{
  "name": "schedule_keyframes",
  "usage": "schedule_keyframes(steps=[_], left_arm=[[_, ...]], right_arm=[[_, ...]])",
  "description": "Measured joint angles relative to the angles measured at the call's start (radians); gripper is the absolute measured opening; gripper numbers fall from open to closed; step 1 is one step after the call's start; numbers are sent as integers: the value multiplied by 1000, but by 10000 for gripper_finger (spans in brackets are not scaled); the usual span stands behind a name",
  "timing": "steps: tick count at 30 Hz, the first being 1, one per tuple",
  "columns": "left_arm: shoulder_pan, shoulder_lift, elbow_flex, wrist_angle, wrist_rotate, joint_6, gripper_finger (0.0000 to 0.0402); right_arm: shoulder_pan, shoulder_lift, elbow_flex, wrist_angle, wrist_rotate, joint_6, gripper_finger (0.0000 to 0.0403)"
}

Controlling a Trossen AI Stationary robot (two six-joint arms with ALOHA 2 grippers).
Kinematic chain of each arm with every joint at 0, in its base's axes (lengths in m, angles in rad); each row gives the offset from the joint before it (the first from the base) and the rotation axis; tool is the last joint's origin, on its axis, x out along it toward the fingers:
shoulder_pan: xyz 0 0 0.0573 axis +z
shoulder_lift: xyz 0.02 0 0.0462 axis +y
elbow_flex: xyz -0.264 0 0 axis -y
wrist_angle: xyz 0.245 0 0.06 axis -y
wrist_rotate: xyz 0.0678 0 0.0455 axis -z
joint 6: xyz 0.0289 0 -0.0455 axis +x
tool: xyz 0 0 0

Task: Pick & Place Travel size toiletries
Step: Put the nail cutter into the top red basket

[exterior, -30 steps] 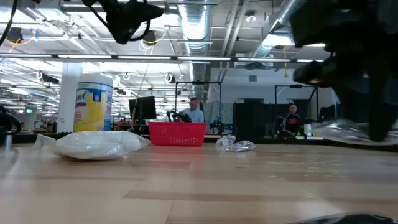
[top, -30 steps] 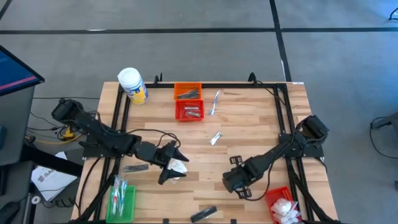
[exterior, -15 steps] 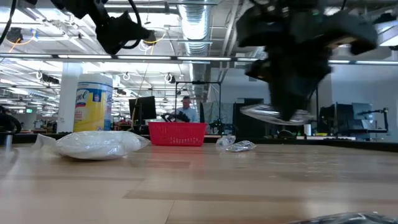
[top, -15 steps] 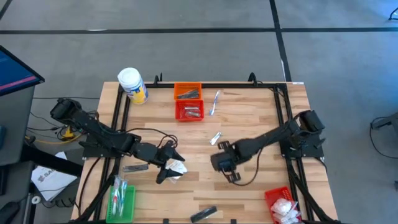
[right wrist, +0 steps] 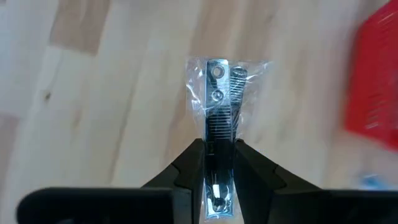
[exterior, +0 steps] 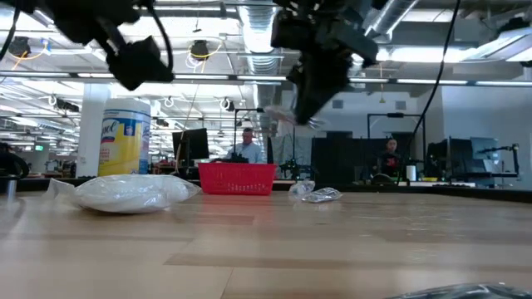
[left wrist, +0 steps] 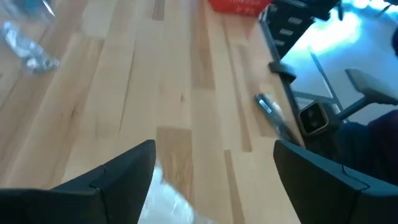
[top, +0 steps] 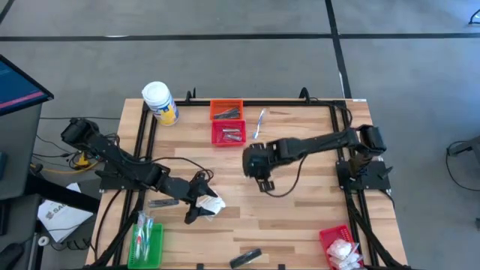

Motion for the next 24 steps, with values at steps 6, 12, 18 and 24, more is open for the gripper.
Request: schedule_keyframes(steps=[6, 12, 18, 24], left_arm=[[-3, 0, -62, 21, -34, -48, 319], [-2, 0, -90, 98, -78, -37, 319], [-4, 0, -122, 230, -140, 14, 319], [-4, 0, -155, 279, -140, 10, 319]], right_arm=[[-64, -1, 90, 22, 0, -121, 66], [-127, -1, 155, 80, 0, -185, 61], [-193, -1, 172, 167, -2, -235, 60], [-256, 69, 271, 133, -12, -256, 60]])
